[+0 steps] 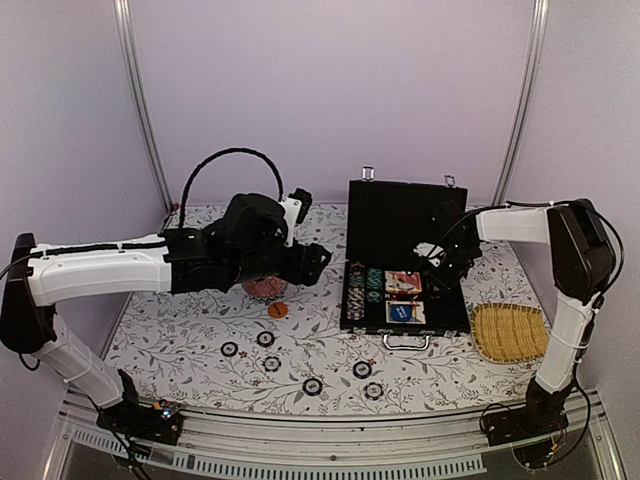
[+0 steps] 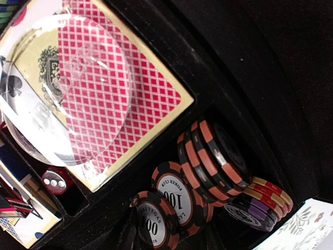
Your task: Pack up texas hold em set
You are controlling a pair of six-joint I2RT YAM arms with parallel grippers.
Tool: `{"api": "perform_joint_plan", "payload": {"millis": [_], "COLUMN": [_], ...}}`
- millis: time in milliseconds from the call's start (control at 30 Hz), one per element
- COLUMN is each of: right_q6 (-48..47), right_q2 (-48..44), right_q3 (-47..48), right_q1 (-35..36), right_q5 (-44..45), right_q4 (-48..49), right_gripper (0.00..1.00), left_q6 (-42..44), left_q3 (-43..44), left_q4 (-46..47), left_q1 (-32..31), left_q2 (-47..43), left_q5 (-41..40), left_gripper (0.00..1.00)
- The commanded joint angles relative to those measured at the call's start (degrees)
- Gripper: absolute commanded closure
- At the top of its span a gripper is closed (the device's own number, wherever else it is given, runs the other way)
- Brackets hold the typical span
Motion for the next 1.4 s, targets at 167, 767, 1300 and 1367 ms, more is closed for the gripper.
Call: {"api": "perform_joint_plan", "payload": {"millis": [167,767,1300,1367], "right_q6": [-4.0,-10.0,-20.1,-20.2], "right_q2": [-2.0,-0.7,-2.1,-2.2], "right_q3": [0.0,1.2,0.7,0.8], "right_q1": [5.2,5.6,5.7,5.7], "right_q5": [1.6,8.5,8.6,7.8], "right_q4": [4.0,5.8,3.9,2.9], "right_gripper": [0.63,0.65,0.61,0.61], "left_q6": [0.0,0.3,0.1,0.2], "left_q3": [0.1,1.7,2.2,2.3], "left_q4": [0.5,-0.7,-0.9,-0.9], "left_q1": [-0.8,-1.0,-1.3,-1.2], "left_q2": [1.3,2.9,3.3,3.4], "left_q5": [0.4,1.2,1.5,1.6], "left_gripper": [0.21,0.21,0.21,0.21]}}
